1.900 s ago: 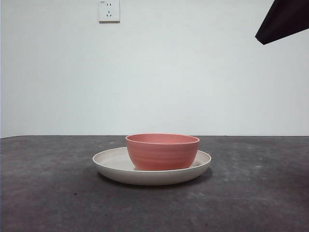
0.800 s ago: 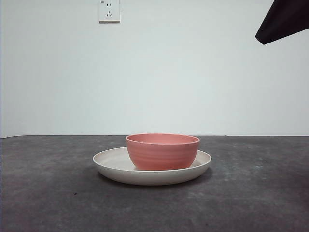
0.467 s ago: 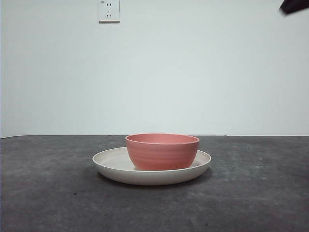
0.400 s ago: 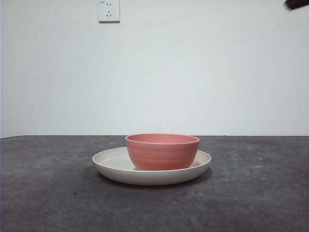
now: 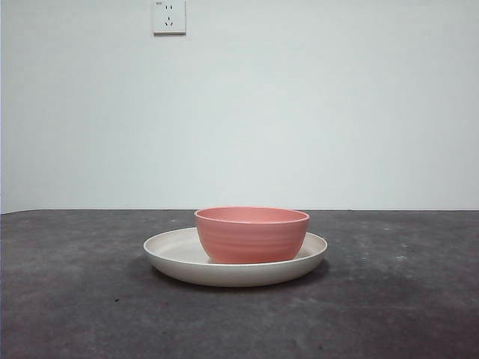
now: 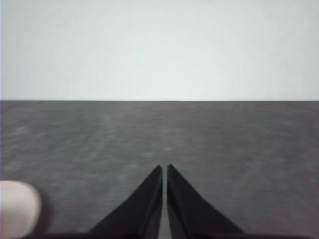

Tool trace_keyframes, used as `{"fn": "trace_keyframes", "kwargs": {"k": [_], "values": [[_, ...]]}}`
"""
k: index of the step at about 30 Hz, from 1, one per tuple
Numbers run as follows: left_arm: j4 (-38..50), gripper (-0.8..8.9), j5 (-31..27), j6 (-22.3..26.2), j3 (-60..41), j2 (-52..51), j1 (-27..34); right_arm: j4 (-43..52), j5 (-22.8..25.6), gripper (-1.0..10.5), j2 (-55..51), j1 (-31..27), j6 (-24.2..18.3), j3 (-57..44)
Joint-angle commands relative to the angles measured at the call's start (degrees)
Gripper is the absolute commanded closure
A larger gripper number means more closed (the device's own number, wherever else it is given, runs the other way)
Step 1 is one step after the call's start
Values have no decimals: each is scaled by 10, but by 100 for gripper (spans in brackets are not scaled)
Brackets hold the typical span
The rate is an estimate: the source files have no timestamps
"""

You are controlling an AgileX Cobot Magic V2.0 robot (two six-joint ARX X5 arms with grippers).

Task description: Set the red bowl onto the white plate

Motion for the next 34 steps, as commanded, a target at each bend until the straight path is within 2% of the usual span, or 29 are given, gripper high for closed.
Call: {"fn": "trace_keyframes", "kwargs": {"k": [1, 5, 11, 19, 34], "values": [[-4, 794, -2, -1, -12, -1, 0, 17, 27, 935, -29, -11, 5, -35], [-4, 794, -2, -1, -12, -1, 0, 22, 60, 935, -65, -29, 9, -77], [-4, 794, -2, -1, -12, -1, 0, 22, 60, 935, -110, -46, 24, -125], [-4, 794, -2, -1, -12, -1, 0, -69, 57, 935, -116, -49, 29, -128], [-4, 794, -2, -1, -12, -1, 0, -59, 52, 935, -116, -48, 39, -127]]}}
